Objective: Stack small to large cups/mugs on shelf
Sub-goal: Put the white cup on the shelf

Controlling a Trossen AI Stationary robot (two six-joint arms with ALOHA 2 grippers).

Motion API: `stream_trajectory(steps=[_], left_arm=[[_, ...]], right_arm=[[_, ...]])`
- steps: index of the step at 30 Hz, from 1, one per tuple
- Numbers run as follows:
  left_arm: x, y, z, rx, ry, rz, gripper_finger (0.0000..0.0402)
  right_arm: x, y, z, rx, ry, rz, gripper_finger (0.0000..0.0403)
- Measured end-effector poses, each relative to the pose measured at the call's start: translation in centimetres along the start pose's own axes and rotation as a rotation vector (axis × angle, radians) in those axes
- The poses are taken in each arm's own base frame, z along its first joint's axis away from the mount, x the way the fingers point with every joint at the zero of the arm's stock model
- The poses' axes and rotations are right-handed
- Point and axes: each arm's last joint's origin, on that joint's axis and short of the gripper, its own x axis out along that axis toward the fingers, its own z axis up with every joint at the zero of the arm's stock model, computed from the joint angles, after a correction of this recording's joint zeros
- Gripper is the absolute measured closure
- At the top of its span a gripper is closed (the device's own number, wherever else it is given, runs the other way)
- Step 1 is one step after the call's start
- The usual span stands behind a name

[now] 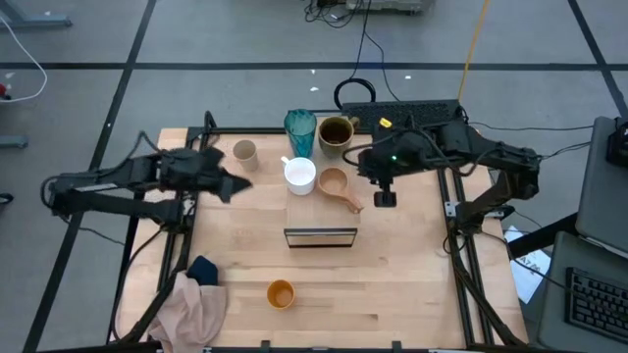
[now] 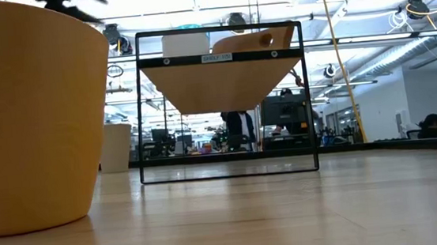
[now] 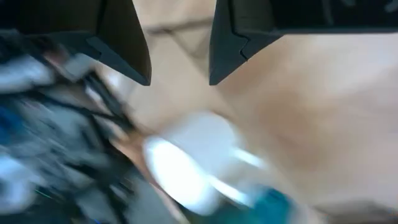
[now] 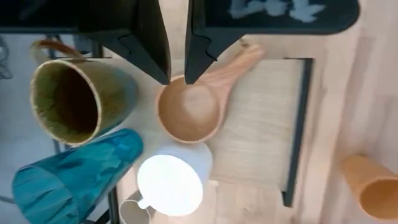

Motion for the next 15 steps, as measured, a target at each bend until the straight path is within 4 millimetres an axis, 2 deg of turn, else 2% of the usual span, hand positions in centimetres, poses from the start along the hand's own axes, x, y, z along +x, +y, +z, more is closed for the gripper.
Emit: stream_trajectory(steps=[3,6,10,15], left_arm=[[-1.1,1.1,0.9,-0.003,-0.101,0.152,0.0243],[-0.9,1.7,1.9,0.012,-0.140,0.212,0.0243],[0.7,2.6,2.5,0.020,-0.029,0.229,0.0243],[2.6,4.1,2.5,0.090,0.154,0.299,0.0243]], right_arm=[[-0.3,0.6,0.2,0.028,-0.024,0.013,0.0364],[-0.3,1.2,0.2,0.065,-0.013,0.026,0.0364],[1.3,2.1,-0.6,0.104,0.054,0.041,0.0364],[4.0,3.7,-3.7,0.201,0.190,0.071,0.0364]])
